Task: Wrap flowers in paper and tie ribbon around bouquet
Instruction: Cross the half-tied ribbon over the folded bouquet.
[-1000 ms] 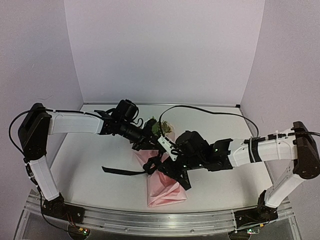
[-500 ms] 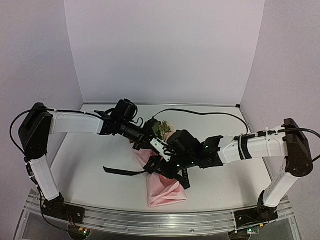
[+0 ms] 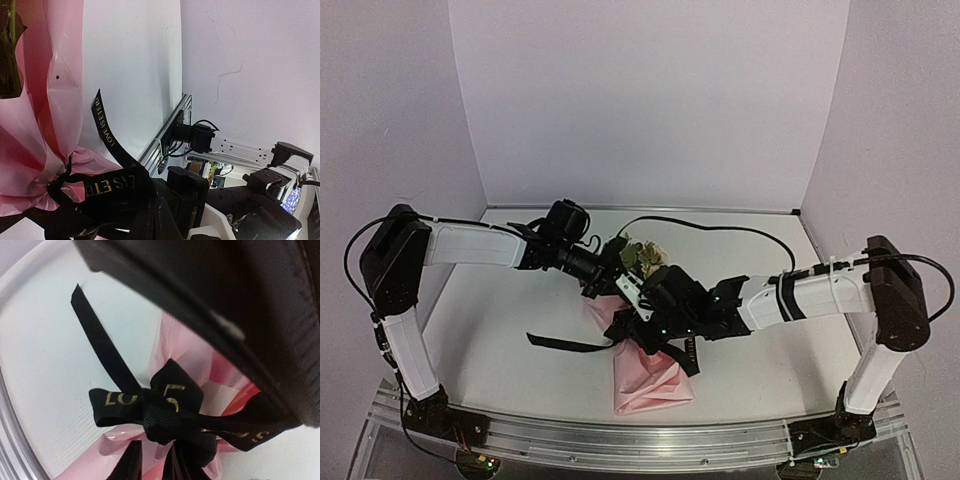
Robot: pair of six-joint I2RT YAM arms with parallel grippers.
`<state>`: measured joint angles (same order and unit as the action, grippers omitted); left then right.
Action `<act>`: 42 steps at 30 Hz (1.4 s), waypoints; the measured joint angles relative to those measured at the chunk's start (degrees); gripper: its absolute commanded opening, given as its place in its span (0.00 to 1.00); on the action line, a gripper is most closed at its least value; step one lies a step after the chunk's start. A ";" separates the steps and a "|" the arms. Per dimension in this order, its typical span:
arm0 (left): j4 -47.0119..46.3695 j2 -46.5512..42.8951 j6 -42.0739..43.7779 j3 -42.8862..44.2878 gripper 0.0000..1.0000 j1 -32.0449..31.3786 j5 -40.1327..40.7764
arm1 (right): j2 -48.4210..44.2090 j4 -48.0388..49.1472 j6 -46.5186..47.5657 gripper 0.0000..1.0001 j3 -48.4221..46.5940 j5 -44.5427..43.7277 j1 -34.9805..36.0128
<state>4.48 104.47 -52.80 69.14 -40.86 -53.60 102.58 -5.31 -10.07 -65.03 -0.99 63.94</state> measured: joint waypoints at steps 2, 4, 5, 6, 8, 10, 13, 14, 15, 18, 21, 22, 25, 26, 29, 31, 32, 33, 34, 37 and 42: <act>-1.28 0.00 -0.91 -0.77 0.00 0.17 -0.18 | 0.49 0.66 -0.43 0.27 0.03 -2.15 -0.01; -2.88 0.00 -2.34 -1.71 0.00 0.10 -0.96 | 1.23 2.35 -1.36 0.32 0.33 -4.78 -0.22; -3.68 0.02 -3.11 -2.12 0.00 0.04 -1.21 | 1.51 3.34 -1.83 0.34 0.74 -5.92 -0.30; -4.50 0.03 -3.99 -2.46 0.00 0.02 -1.55 | 1.80 4.46 -2.34 0.36 1.27 -6.93 -0.38; -6.52 0.04 -6.24 -3.03 0.00 0.04 -2.03 | 2.37 6.52 -3.69 0.37 2.36 -8.46 -0.57; -8.56 0.07 -8.40 -3.51 0.00 0.08 -2.00 | 2.69 8.80 -4.81 0.35 3.44 -9.81 -0.63; -10.84 0.09 -11.07 -3.86 0.00 0.44 -2.19 | 3.12 11.17 -6.23 0.22 4.01 -11.05 -0.63; -11.42 0.11 -11.81 -3.89 0.00 0.50 -2.19 | 3.23 11.90 -6.64 0.16 4.07 -11.38 -0.63; -12.01 0.11 -12.43 -3.92 0.00 0.58 -2.21 | 3.29 12.49 -6.92 0.11 4.10 -11.64 -0.63; -13.09 0.11 -13.50 -3.95 0.00 0.92 -2.19 | 3.29 13.95 -7.53 0.00 4.44 -11.96 -0.63; -13.91 0.11 -13.70 -4.33 0.00 1.35 -2.16 | 3.18 15.15 -7.38 0.00 5.59 -12.02 -0.66; -13.83 0.11 -13.52 -4.49 0.00 1.55 -2.09 | 3.06 15.25 -7.32 0.00 6.17 -11.85 -0.66; -12.75 0.11 -12.22 -5.03 0.00 2.16 -1.41 | 1.73 15.17 -7.00 0.00 8.51 -10.36 -1.14; -11.99 0.11 -11.45 -5.09 0.00 2.31 -1.10 | 0.99 14.92 -6.90 0.00 9.33 -9.48 -1.38; -9.25 0.11 -8.53 -5.12 0.00 2.58 0.39 | -1.94 13.44 -6.93 0.00 11.27 -4.76 -3.12; -7.50 0.11 -6.60 -5.14 0.00 2.62 1.71 | -3.97 12.09 -6.98 0.00 12.06 -1.39 -4.75; -6.79 0.11 -5.76 -5.22 0.00 2.63 2.38 | -4.80 11.16 -6.97 0.00 12.14 0.36 -5.53; -6.19 0.11 -4.87 -5.41 0.00 2.65 3.07 | -5.54 10.23 -6.94 0.00 12.15 2.05 -6.29; -5.72 0.11 -4.07 -5.75 0.00 2.66 3.79 | -6.19 9.23 -6.88 0.00 12.13 3.60 -6.99; -4.37 0.11 -2.52 -7.13 0.00 2.59 5.62 | -6.96 5.16 -6.42 0.00 11.40 7.55 -8.14; -3.06 0.99 -0.35 -7.80 0.00 1.06 8.59 | -6.90 -2.26 -5.11 0.00 7.69 15.01 -9.37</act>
<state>1.41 105.46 -53.15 61.34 -39.79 -45.01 95.68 -7.57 -15.19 -57.35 14.02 54.57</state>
